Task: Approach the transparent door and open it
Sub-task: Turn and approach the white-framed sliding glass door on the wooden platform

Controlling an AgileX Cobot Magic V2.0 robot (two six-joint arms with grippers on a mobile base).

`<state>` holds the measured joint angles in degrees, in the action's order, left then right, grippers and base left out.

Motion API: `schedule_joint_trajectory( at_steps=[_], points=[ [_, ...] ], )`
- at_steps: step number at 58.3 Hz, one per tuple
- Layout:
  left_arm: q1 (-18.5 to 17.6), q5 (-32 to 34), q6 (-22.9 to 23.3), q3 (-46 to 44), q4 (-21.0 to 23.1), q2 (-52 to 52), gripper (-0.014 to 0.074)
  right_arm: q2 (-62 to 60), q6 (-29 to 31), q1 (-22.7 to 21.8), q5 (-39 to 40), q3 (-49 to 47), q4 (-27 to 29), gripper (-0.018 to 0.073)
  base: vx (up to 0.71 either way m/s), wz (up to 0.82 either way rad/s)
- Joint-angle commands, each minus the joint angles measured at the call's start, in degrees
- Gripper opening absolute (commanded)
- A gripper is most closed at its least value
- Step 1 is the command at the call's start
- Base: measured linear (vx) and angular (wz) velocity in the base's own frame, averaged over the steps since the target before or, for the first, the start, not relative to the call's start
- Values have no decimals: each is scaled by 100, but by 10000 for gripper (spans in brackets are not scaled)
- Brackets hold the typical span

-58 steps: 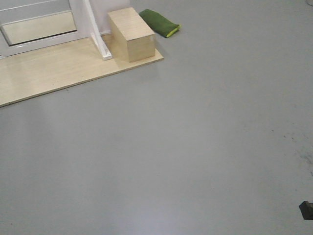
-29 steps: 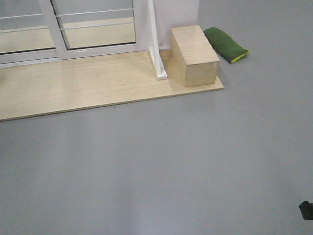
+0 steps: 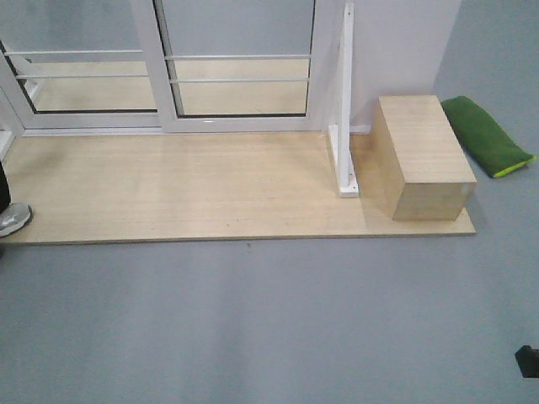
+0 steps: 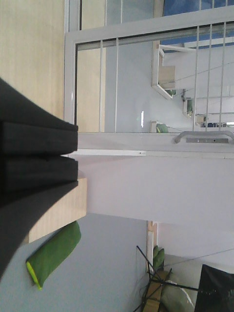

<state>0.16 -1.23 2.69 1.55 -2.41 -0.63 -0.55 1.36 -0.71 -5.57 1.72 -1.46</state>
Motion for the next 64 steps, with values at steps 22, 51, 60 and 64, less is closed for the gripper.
schedule_joint_trajectory(
  at_steps=[22, 51, 60, 64],
  points=[
    [-9, 465, 51, 172, 7, -74, -6, -59, 39, -33, 474, 79, 2, -6, 64, 6],
    [-9, 465, 51, 172, 7, -74, -6, -59, 39, -33, 474, 79, 2, -6, 56, -2],
    [-9, 465, 51, 172, 7, -74, -6, -59, 39, -33, 474, 79, 2, -6, 47, 3],
    [-9, 465, 51, 172, 7, -74, -6, -59, 39, -33, 474, 79, 2, -6, 42, 3]
  ],
)
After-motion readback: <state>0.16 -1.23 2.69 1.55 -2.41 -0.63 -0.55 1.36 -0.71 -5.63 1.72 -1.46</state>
